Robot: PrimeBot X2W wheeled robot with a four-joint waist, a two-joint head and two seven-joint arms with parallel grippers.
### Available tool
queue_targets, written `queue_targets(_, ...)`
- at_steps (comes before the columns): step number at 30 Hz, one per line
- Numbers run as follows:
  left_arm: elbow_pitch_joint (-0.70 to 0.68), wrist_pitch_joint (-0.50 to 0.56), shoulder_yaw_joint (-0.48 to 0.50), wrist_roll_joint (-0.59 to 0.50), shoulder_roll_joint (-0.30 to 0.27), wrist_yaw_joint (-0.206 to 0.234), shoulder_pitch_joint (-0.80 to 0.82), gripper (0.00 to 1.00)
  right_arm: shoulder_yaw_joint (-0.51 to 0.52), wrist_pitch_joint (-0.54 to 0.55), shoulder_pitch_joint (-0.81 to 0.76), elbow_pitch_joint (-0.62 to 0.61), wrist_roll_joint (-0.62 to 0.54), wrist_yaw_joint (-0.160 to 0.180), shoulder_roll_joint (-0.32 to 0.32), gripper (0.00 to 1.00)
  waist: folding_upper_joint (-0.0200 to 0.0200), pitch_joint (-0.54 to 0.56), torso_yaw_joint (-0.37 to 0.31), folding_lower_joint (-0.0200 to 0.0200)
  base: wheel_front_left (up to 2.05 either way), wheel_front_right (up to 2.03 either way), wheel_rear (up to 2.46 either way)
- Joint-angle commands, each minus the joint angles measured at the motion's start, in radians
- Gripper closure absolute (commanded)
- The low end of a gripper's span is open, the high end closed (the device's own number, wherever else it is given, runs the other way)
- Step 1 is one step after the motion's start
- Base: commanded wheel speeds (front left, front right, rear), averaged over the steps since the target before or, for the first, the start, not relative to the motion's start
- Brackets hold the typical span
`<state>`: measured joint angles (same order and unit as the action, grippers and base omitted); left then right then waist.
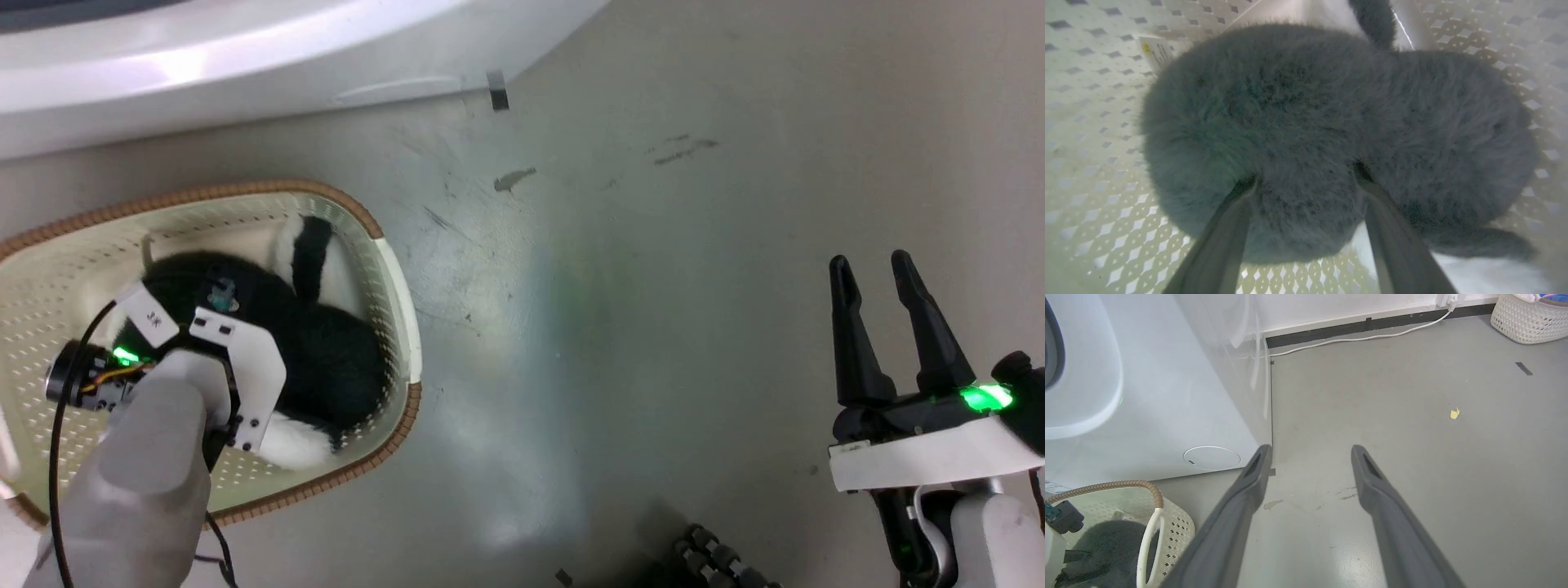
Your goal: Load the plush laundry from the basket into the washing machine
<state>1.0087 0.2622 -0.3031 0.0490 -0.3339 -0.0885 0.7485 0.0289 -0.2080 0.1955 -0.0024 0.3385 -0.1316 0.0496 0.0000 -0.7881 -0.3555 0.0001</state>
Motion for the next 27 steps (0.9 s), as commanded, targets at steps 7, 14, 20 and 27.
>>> queue_targets(7, 0.103, 0.041, -0.048, 0.02, -0.008, -0.021, 0.074, 0.0, 0.013, -0.025, 0.017, -0.012, 0.037, 0.001, 0.001, 0.0, 0.0, -0.08, -0.028, -0.0001, 0.0, 0.0, 0.0)
queue_targets(14, 0.168, 0.059, -0.067, 0.051, -0.019, -0.031, 0.119, 1.0, 0.012, -0.037, 0.032, -0.005, 0.056, 0.001, 0.001, 0.0, 0.0, -0.127, -0.045, -0.0001, 0.0, 0.0, 0.0)
queue_targets(20, 0.227, 0.022, -0.071, 0.085, -0.045, -0.026, 0.15, 1.0, 0.0, -0.05, 0.081, 0.004, 0.065, 0.001, 0.001, 0.0, 0.0, -0.142, -0.076, -0.0001, 0.0, 0.0, 0.0)
queue_targets(27, 0.243, -0.084, -0.05, 0.138, -0.002, -0.014, 0.1, 1.0, 0.017, -0.054, 0.099, 0.012, 0.02, 0.001, 0.001, 0.0, 0.0, -0.025, -0.036, -0.0001, 0.0, 0.0, 0.0)
